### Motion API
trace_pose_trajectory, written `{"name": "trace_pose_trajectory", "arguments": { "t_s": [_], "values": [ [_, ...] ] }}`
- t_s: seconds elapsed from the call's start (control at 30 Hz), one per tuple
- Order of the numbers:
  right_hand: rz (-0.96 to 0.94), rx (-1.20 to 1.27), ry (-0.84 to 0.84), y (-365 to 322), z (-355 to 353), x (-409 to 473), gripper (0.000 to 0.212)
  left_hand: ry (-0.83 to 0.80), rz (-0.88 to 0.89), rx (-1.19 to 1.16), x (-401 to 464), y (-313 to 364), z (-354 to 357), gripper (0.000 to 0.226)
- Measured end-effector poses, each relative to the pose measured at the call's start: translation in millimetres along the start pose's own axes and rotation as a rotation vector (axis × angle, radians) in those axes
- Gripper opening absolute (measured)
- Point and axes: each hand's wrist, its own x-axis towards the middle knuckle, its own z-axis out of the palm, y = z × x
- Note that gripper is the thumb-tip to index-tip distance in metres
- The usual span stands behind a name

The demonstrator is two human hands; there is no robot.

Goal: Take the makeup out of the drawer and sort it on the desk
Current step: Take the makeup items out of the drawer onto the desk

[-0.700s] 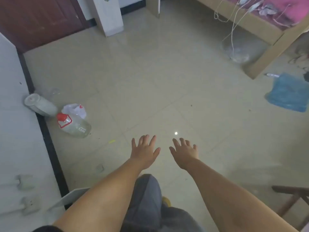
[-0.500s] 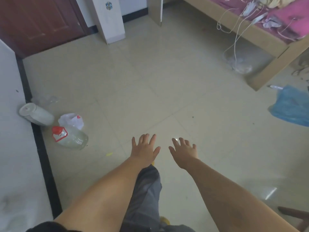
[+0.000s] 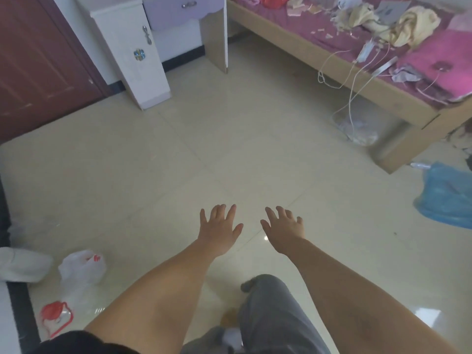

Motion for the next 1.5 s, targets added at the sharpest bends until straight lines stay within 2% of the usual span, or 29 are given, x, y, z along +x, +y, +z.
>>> {"name": "trace_pose_trajectory", "arguments": {
  "t_s": [0.17,0.53,0.83,1.0,1.23,1.5],
  "values": [
    [-0.001,-0.012,0.003,18.5,-55.1,108.7,0.05,-0.018,0.026,-0.013,114.0,-0.4,-43.6,0.059],
    [-0.14,-0.143,0.0,51.4,-228.0,382.5,0.051,0.039,-0.152,-0.114,371.1,-13.7,-180.1,0.059],
    [-0.223,-0.178,0.045,12.0,-349.8,614.0,0.051,0.113,-0.243,-0.122,581.1,-86.2,-283.6,0.059],
    [-0.23,-0.133,0.073,-20.9,-433.2,735.7,0.052,0.146,-0.245,-0.08,700.1,-146.1,-362.2,0.06],
    [-0.258,-0.139,0.066,-43.3,-534.7,893.5,0.051,0.135,-0.234,-0.114,854.3,-188.8,-452.3,0.06],
    [-0.416,-0.191,0.089,-75.2,-639.6,1102.2,0.048,0.177,-0.438,-0.272,1036.2,-236.4,-534.3,0.059]
  ]
}}
